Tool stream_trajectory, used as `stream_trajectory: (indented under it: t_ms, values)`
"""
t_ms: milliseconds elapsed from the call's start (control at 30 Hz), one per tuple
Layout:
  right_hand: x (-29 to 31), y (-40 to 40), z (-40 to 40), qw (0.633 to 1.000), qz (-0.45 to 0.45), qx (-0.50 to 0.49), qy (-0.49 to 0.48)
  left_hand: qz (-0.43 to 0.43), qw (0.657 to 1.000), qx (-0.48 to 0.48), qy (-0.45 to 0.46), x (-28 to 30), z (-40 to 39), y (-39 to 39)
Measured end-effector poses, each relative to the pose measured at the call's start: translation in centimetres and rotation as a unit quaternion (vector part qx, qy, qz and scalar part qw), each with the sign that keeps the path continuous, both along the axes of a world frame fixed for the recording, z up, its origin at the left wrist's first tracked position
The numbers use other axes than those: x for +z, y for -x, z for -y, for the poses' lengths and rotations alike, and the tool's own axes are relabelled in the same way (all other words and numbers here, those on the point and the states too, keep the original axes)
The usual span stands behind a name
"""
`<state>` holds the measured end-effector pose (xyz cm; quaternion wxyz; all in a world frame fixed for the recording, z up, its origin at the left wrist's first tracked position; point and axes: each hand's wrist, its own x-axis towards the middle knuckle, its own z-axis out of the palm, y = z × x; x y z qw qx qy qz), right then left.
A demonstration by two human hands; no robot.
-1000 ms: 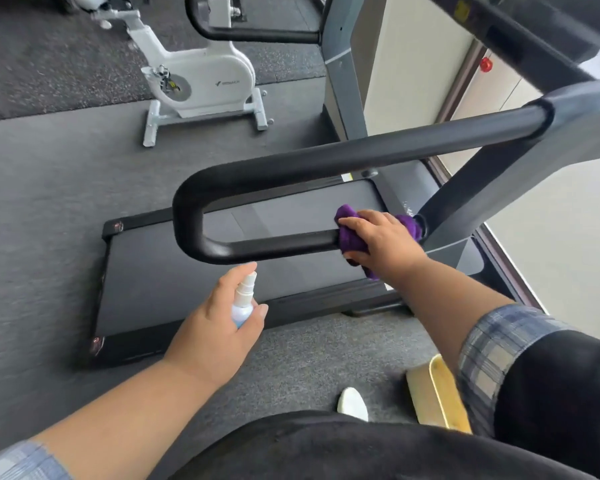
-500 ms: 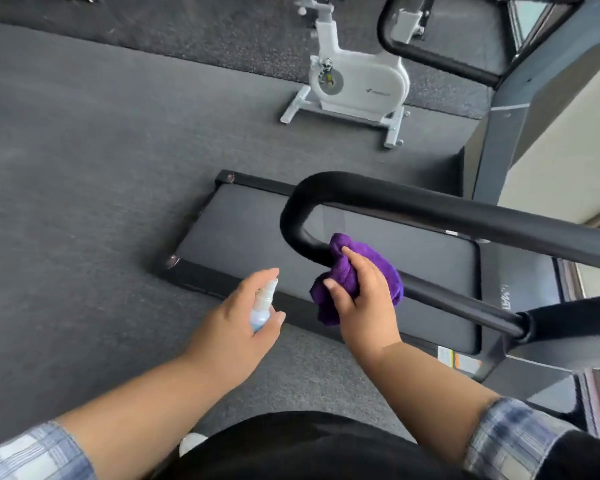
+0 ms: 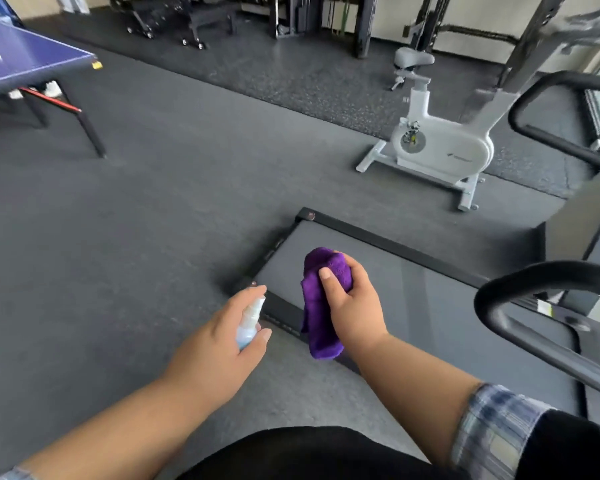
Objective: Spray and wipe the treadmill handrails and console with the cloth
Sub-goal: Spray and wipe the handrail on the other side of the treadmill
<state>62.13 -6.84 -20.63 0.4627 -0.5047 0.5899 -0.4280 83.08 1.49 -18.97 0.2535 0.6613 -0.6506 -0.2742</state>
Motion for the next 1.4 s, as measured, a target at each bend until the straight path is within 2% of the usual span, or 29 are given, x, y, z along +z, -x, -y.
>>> stream_trajectory:
  t_ms: [233,433,567,800,1100,1267,1400]
  values:
    - [2.1,-12.3,3.8,0.999,-0.002,0.027,0.032,-0.009,1.0,0.007,0.025,2.6,5.1,-10.8]
    - [1.8,-16.3,10.2,0.995,-0.075,0.054,0.045,0.014,0.998,0.054,0.035,1.9,11.3,-16.8]
    - [0.4,-17.8,17.0,0.991,-0.107,0.056,0.056,0.028,0.998,0.044,0.022,0.8,17.8,-19.9]
    - [-2.6,-21.4,33.4,0.99,-0.124,0.053,0.044,0.06,0.998,-0.007,0.002,-0.2,35.2,-24.4]
    - [0.6,-25.1,53.1,0.988,-0.145,0.035,0.049,0.041,0.999,-0.011,-0.007,0.4,54.5,-28.8]
    - [-0.1,-26.0,61.2,0.986,-0.159,-0.019,0.036,0.015,0.999,-0.033,0.0,-0.7,65.3,-30.8]
    - [-1.2,-27.1,68.3,0.981,-0.172,-0.091,0.027,0.017,0.994,-0.107,0.007,-2.0,76.1,-32.6]
